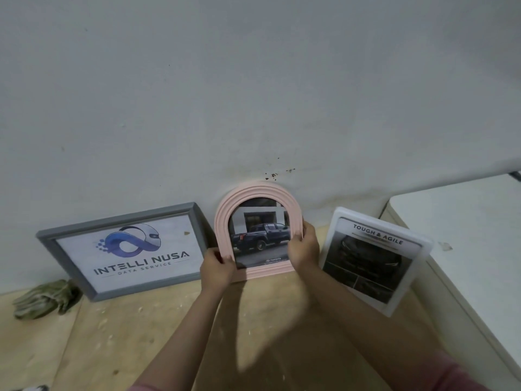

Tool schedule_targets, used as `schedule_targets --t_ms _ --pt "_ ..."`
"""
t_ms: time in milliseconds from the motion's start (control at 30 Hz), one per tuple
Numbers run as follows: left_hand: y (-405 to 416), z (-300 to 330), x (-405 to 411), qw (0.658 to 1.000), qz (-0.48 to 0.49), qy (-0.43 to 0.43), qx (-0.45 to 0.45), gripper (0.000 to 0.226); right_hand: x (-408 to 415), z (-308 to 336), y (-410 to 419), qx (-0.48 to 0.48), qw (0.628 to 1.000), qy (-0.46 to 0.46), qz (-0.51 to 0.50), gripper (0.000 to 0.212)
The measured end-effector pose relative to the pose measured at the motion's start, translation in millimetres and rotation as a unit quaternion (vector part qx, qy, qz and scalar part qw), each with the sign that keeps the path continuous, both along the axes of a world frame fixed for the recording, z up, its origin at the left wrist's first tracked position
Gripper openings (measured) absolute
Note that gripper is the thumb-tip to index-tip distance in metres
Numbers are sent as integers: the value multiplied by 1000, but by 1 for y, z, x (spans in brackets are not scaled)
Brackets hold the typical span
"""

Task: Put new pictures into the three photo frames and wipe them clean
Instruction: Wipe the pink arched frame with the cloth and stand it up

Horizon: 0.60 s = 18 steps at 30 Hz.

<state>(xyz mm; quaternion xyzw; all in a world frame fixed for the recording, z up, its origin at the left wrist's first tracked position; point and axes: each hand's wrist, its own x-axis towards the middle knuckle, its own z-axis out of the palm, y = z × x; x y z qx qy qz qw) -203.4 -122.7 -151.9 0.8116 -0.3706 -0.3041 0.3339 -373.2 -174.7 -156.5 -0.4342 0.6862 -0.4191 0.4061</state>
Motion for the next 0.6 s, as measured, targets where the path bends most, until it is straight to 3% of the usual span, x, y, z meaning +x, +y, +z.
schedule_targets --t_ms 167,367,600 --pt "13 6 -5 999 35 36 -21 49 -2 7 11 22 1000 2 2 43" --pt "31 22 -23 996 61 52 -28 41 -7 22 42 27 999 14 33 43" --pt "36 37 -79 994 -55 78 -57 38 -40 32 94 -52 996 -30 -69 37"
